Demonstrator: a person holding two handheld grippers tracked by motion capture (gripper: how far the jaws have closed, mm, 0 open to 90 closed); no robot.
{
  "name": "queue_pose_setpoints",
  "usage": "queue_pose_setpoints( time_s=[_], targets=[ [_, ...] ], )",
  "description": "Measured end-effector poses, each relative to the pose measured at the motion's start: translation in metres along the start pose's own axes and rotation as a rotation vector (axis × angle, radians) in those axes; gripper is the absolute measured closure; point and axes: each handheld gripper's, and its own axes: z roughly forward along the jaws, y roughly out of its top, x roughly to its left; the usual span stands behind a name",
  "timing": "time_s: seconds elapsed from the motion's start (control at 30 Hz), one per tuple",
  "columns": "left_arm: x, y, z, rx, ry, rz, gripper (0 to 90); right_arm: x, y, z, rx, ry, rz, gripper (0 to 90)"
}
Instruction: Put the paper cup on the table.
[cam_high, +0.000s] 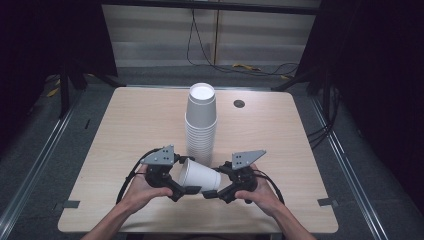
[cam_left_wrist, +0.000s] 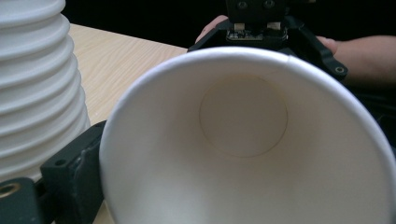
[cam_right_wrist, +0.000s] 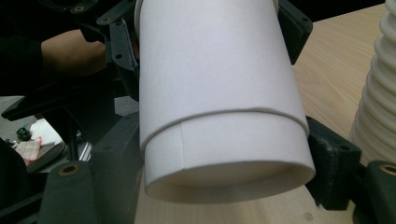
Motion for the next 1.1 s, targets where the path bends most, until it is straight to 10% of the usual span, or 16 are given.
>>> queue_pose_setpoints(
  time_s=[0.5,1.1],
  targets=[
    [0.001,0.001,-0.006,0.058,-0.049,0.012,8.7,0.002,-0.001,0.006,0.042,0.019,0.057,22.4],
    [0.007,0.001,-0.023,0.074,0.000,-0.032,8.8,0.000,-0.002,-0.002,0.089,-0.070,0.112,14.2]
  ],
)
